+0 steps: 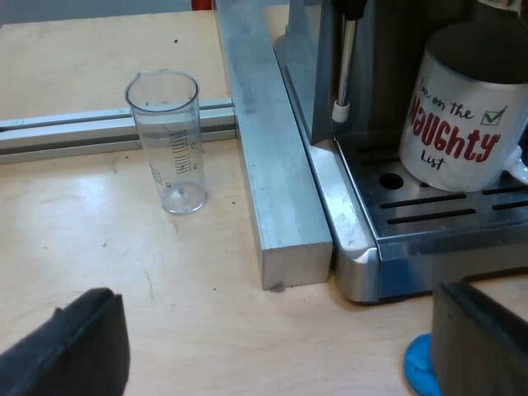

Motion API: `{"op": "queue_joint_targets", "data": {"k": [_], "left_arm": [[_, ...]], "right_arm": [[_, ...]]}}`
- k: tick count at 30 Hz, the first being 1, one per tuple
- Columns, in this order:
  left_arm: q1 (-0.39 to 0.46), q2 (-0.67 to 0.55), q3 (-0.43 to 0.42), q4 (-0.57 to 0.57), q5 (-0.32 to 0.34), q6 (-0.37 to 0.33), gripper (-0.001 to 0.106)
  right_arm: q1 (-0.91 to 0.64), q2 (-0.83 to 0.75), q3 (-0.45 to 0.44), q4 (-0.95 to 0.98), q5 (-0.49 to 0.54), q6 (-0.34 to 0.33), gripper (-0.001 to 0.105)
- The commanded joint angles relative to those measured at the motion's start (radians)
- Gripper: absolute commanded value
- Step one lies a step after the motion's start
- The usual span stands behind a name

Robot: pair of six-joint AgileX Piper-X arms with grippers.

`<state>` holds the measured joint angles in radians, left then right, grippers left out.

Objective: Remove mug from coffee machine

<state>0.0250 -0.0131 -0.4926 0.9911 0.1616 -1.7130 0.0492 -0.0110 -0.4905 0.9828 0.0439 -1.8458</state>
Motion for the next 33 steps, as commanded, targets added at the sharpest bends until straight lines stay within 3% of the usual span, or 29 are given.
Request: {"op": "queue_joint_targets", "data": {"k": [1, 5, 13, 17, 25, 29, 31, 33], "left_arm": [[-0.002, -0.138, -0.002, -0.010, 0.009, 0.002, 0.077], [-0.002, -0.127, -0.008, -0.007, 0.013, 0.002, 0.077], [-0.024, -0.055, -0.104, 0.008, 0.023, -0.006, 0.077], [-0.121, 0.020, -0.161, 0.005, 0.046, -0.006, 0.077], [-0.216, 0.062, -0.140, -0.074, 0.179, 0.050, 0.077], [-0.224, 0.062, -0.100, -0.142, 0.208, 0.064, 0.077], [-0.224, 0.062, -0.063, -0.195, 0.271, 0.064, 0.077], [-0.224, 0.062, -0.039, -0.226, 0.292, 0.064, 0.077]], "right_arm": [[-0.003, -0.041, -0.007, -0.014, -0.003, -0.014, 0.078], [0.003, -0.036, -0.012, -0.014, -0.029, -0.014, 0.078], [0.071, 0.061, -0.104, -0.014, -0.079, -0.021, 0.078], [0.153, 0.154, -0.169, -0.014, -0.161, -0.072, 0.078], [0.299, 0.294, -0.228, -0.016, -0.230, -0.124, 0.078], [0.353, 0.344, -0.227, -0.036, -0.273, -0.142, 0.078], [0.390, 0.376, -0.227, -0.076, -0.273, -0.156, 0.078], [0.411, 0.393, -0.227, -0.109, -0.273, -0.155, 0.078]]}}
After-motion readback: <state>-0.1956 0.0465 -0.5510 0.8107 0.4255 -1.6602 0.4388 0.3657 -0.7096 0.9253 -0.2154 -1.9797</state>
